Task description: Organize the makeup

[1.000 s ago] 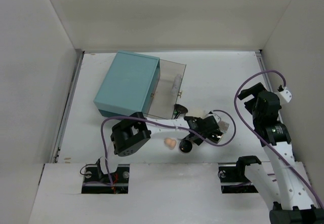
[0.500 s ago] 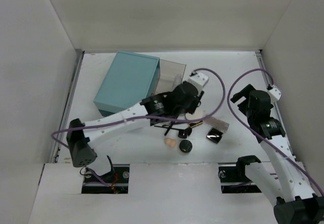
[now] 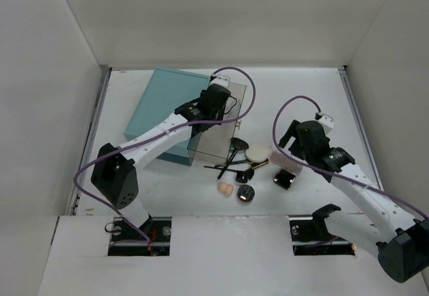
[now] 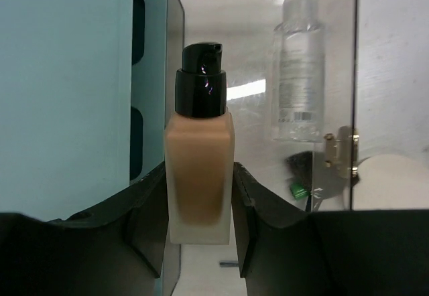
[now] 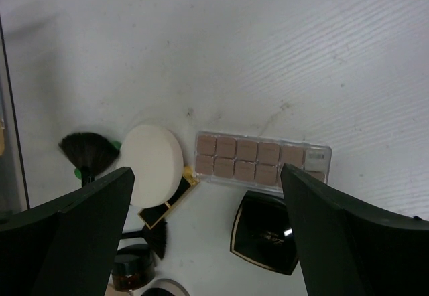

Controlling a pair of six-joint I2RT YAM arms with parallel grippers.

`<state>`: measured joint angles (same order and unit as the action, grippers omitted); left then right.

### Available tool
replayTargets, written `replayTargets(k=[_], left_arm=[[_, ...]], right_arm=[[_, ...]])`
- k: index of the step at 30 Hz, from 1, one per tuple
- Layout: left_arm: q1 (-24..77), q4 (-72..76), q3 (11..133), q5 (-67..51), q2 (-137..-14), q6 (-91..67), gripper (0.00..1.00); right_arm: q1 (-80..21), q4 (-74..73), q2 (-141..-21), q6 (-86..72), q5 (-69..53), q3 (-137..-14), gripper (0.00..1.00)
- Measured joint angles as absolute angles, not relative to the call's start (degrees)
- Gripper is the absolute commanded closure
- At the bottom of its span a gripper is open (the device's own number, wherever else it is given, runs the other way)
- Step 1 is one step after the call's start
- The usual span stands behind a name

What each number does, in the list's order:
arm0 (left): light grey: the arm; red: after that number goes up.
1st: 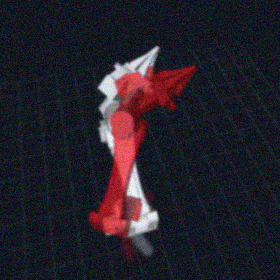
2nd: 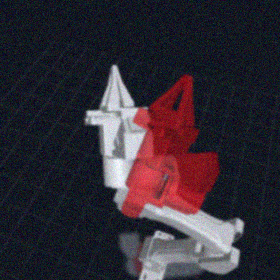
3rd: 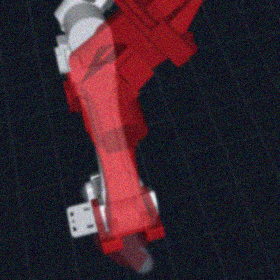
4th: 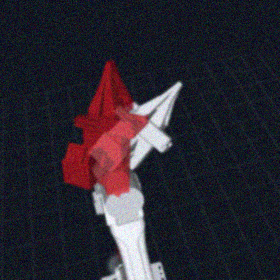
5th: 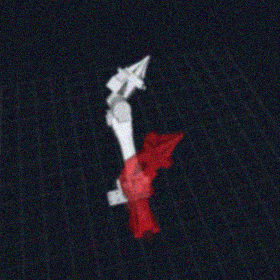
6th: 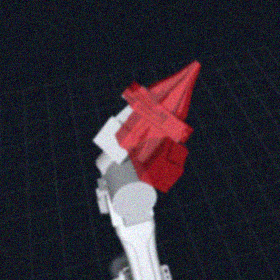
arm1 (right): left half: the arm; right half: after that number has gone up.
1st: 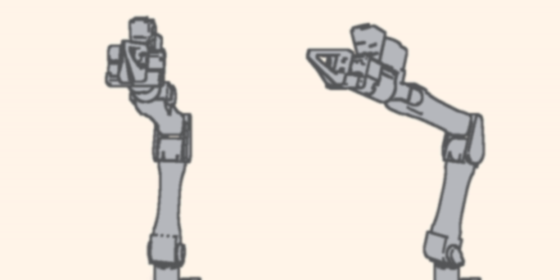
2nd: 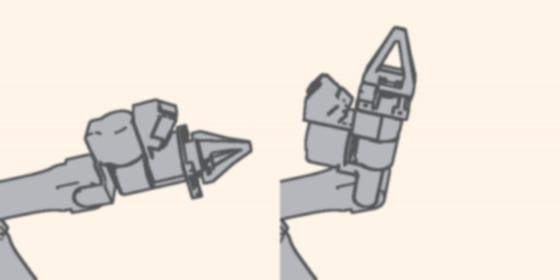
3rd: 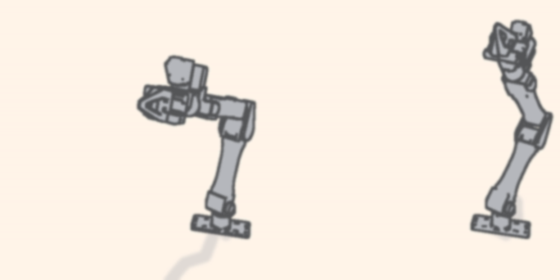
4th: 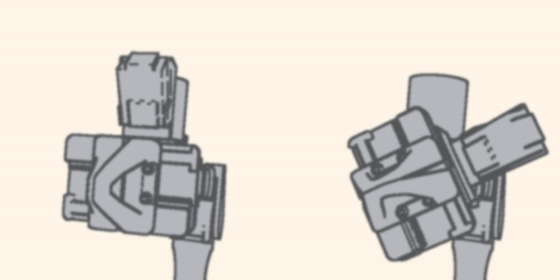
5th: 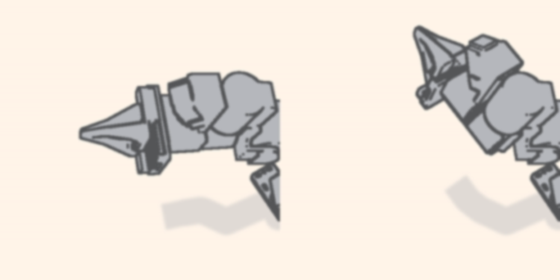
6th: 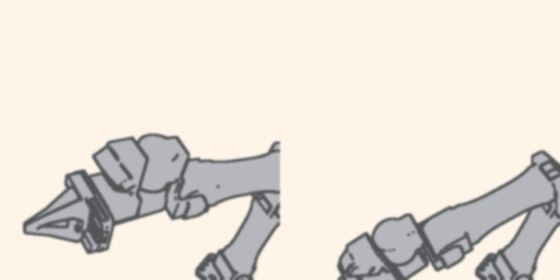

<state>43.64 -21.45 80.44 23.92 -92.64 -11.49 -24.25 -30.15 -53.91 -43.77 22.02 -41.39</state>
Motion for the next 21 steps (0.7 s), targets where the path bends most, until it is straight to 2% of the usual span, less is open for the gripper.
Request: replayTargets(k=[5, 7, 13, 15, 21], left_arm=[[43.53, -21.69, 78.13, 21.23, -93.93, -12.86, 0.77], [43.72, -21.56, 77.71, 20.53, -94.17, -13.32, 0.69], [43.44, -20.78, 77.28, 19.66, -94.43, -14.41, 0.28], [43.40, -20.32, 77.25, 19.59, -94.39, -14.63, 0.22], [43.44, -20.34, 77.19, 19.46, -92.09, -14.41, 0.10]], right_arm=[[-28.23, -32.16, -54.81, -46.24, 22.02, -40.73, 0.03], [-31.73, -32.62, -55.61, -46.37, 21.61, -40.49, 0.02], [-44.56, -31.24, -57.98, -44.38, 17.34, -38.61, 0.01], [-48.21, -30.70, -58.00, -43.20, 15.75, -37.50, 0.00], [-56.69, -28.91, -59.70, -40.23, 12.75, -36.71, 0.00]])
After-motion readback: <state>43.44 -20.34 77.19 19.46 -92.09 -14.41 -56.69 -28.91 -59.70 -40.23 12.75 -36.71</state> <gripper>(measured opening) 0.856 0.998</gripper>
